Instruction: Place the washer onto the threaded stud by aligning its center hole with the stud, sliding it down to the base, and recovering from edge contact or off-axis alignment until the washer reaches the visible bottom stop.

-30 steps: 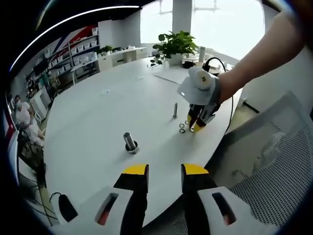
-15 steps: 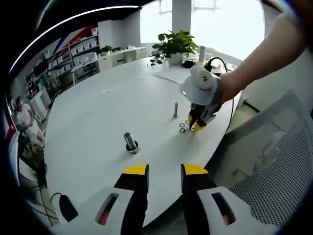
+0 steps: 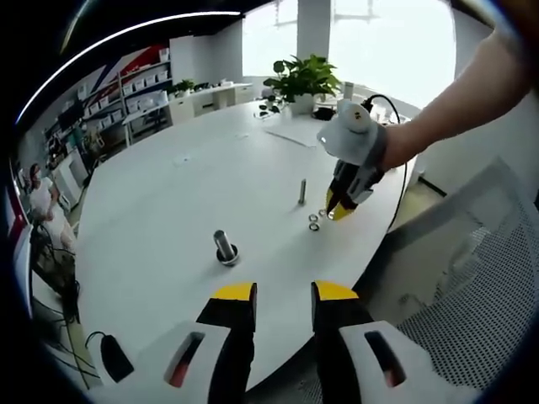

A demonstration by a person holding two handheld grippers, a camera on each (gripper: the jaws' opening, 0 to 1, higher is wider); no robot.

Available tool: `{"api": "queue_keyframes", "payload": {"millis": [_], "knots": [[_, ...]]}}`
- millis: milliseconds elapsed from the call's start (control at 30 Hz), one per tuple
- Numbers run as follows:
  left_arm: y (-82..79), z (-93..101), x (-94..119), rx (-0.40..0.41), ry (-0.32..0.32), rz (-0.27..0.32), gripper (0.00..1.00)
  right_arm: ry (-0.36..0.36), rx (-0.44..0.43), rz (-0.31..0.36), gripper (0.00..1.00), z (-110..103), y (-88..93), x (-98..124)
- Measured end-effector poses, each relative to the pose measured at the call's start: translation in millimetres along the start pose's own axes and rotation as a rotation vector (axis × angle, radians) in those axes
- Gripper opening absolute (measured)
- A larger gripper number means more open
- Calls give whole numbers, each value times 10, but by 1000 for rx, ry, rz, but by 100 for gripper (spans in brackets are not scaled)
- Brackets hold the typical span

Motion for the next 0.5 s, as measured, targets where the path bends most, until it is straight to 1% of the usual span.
{"api": "queue_keyframes", "payload": {"millis": [133, 200, 367, 500], "knots": [[-1, 2, -2, 0, 2, 1, 24, 18, -18, 8, 13, 84, 0, 47], [0, -3, -3, 4, 2, 5, 24, 30, -22, 29, 13, 117, -33, 113], [-2, 6, -6, 0, 6, 2, 24, 51, -31, 35, 13, 226, -57, 168], [1, 6, -2, -2, 4, 2, 24, 70, -46, 63, 13, 313, -114, 237]]}}
Point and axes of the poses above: the point that each gripper's makers call its tool centre point, and the gripper's own axes: x roughly backward along the fingers, z roughly to its right, y roughly out of its underside, the point moved 9 cm from there along x, roughly backward along the fingers, and after that the axes turned 6 degrees about y, right-handed, at the moved point
